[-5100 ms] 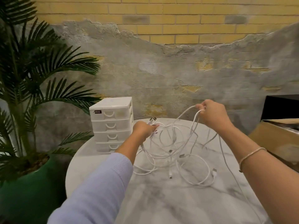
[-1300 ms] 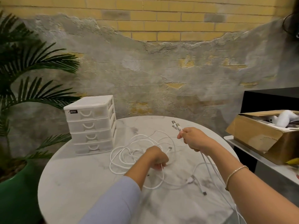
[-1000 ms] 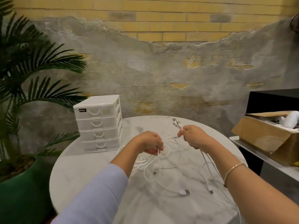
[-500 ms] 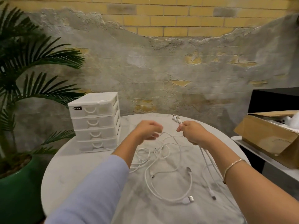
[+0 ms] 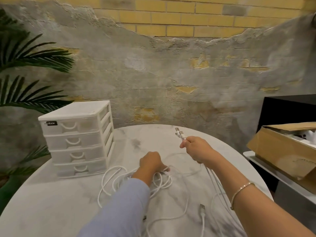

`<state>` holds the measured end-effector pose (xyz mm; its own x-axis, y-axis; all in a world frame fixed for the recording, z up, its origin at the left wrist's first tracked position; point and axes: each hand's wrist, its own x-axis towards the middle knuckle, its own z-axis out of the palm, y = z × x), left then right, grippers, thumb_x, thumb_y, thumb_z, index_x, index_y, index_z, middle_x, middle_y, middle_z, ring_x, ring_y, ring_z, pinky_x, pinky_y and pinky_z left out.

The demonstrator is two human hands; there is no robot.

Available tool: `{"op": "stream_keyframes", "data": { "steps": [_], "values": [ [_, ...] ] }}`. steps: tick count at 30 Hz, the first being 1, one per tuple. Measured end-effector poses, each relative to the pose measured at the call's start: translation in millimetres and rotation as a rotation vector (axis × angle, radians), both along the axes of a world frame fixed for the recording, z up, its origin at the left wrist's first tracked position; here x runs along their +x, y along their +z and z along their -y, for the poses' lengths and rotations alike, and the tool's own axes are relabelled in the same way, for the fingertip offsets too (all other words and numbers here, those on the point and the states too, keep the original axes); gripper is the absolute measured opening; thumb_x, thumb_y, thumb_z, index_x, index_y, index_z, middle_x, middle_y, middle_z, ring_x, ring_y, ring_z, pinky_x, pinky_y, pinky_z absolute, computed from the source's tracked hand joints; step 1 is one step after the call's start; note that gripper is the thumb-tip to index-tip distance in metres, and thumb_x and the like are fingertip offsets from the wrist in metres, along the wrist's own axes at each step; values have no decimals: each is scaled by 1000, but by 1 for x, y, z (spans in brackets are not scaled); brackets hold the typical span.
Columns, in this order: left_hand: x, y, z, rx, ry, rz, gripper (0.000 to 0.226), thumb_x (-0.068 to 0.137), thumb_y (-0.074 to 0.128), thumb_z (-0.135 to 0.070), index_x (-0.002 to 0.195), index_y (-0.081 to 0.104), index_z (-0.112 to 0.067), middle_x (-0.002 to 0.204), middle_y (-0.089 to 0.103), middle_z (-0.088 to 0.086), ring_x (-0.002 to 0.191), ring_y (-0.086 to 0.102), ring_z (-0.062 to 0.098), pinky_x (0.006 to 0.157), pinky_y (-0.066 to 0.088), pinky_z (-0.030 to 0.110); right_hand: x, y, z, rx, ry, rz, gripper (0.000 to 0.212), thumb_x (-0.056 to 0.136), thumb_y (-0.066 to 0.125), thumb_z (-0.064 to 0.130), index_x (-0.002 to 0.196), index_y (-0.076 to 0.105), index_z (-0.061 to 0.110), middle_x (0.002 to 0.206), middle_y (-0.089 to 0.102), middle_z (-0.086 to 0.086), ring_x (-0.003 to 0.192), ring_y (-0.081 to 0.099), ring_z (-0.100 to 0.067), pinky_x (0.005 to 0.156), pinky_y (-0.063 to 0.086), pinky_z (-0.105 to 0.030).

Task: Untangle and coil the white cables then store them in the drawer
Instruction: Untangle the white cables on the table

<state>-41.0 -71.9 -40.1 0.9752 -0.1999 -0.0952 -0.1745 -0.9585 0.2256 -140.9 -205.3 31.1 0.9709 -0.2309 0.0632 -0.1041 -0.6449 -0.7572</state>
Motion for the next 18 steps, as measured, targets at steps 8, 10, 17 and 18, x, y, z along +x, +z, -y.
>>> {"op": "stream_keyframes", "data": {
  "steps": [8, 10, 17, 18],
  "values": [
    [11, 18, -9, -276, -5, 116, 18, 80, 64, -25, 94, 70, -15, 101, 69, 3, 96, 63, 20, 83, 53, 29, 9, 3, 7, -38, -2, -14, 29, 101, 32, 25, 90, 58, 18, 72, 45, 2, 55, 39, -14, 42, 28, -22],
    [6, 39, -12, -519, 13, 212, 13, 84, 62, -20, 91, 71, -15, 97, 71, 5, 93, 64, 20, 82, 53, 29, 10, 9, 4, -72, -2, 8, 29, 101, 32, 25, 91, 59, 18, 72, 45, 4, 57, 39, -12, 44, 29, -22],
    [-29, 112, -17, -1219, -166, -104, 10, 88, 65, -18, 80, 65, -11, 73, 58, 2, 59, 50, 10, 65, 55, 22, 8, 40, -12, -214, -102, 258, 33, 102, 31, 27, 104, 60, 11, 96, 56, -5, 86, 48, -22, 71, 36, -30],
    [-33, 115, -18, -1237, -183, -141, 12, 88, 65, -18, 79, 64, -10, 71, 57, 2, 57, 48, 9, 60, 54, 19, 8, 44, -14, -248, -119, 310, 32, 102, 31, 28, 101, 58, 11, 97, 58, -8, 86, 48, -24, 73, 37, -33]
  ]
}}
